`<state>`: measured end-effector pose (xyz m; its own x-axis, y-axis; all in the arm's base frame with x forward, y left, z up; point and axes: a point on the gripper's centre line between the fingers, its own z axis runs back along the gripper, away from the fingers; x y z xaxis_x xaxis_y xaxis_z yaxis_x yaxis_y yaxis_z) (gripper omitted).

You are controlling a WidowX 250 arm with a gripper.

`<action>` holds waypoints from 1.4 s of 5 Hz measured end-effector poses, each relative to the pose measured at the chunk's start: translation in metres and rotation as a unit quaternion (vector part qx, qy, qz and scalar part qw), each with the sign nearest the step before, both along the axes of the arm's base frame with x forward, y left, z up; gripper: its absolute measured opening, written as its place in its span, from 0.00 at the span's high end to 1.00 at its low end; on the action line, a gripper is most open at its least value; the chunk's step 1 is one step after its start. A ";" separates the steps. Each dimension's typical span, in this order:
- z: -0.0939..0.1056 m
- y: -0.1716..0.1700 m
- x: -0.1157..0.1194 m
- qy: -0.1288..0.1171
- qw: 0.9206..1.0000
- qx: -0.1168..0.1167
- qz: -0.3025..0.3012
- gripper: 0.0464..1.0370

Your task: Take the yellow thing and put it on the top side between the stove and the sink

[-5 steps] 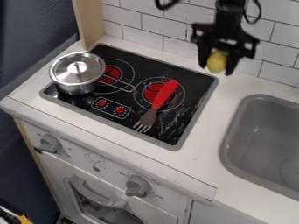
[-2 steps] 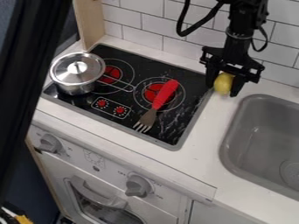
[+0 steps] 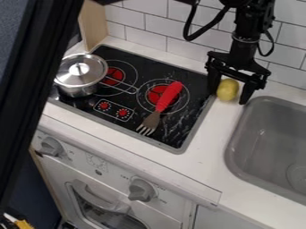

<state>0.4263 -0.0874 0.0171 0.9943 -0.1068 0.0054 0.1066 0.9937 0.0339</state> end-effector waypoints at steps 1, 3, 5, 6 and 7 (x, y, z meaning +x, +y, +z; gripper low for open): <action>-0.003 0.003 -0.002 0.003 1.000 0.007 0.005 0.04; 0.040 0.004 -0.007 -0.038 0.999 0.001 0.012 0.04; 0.068 0.012 -0.013 -0.067 0.997 -0.005 0.023 0.04; 0.068 0.013 -0.013 -0.066 0.998 -0.005 0.023 0.04; 0.068 0.012 -0.013 -0.067 0.997 -0.005 0.023 0.04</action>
